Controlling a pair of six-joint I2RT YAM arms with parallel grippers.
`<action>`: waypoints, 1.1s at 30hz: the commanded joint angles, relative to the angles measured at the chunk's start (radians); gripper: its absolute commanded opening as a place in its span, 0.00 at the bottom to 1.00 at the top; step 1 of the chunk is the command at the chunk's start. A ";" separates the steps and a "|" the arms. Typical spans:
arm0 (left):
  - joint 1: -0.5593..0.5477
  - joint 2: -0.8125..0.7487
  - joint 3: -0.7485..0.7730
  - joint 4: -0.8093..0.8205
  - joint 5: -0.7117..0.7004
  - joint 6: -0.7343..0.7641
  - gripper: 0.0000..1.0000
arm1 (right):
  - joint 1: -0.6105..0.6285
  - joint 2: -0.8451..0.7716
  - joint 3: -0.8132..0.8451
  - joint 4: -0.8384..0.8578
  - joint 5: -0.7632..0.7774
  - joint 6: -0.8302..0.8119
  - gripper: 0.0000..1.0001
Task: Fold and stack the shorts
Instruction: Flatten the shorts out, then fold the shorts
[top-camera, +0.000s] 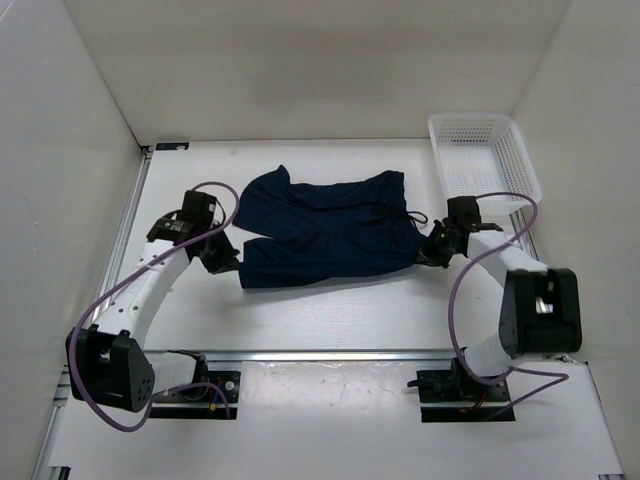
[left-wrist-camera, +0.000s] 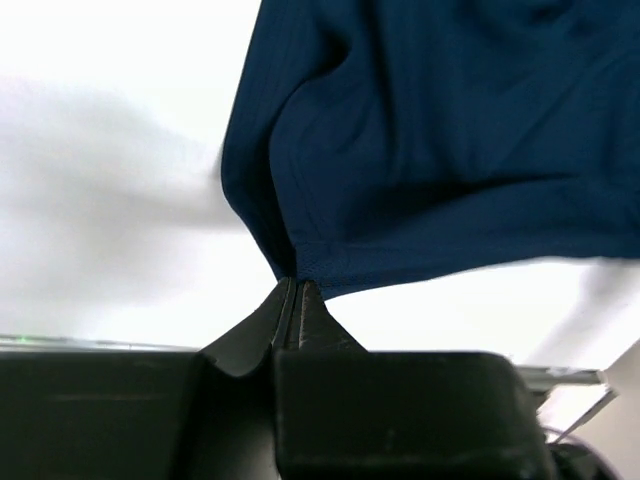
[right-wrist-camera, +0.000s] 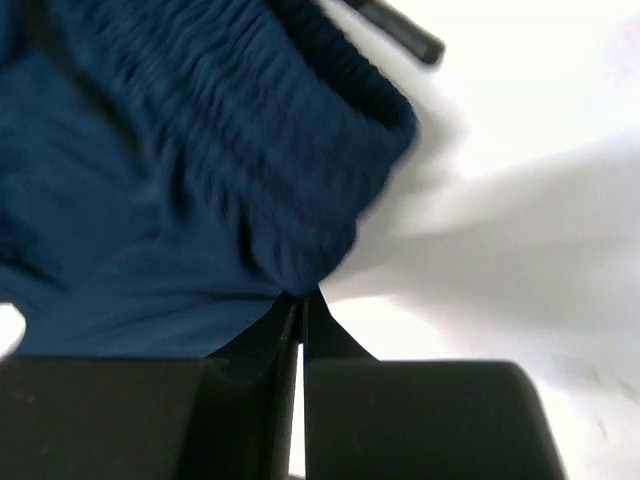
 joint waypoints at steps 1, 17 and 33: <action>0.034 -0.036 0.076 -0.060 -0.026 0.050 0.10 | -0.002 -0.173 0.051 -0.144 0.080 -0.047 0.00; 0.078 -0.165 -0.135 -0.029 0.067 0.024 0.10 | -0.002 -0.503 -0.174 -0.477 0.111 0.029 0.38; 0.078 -0.156 -0.105 -0.029 0.058 0.042 0.10 | -0.002 -0.538 -0.456 -0.103 -0.067 0.246 0.59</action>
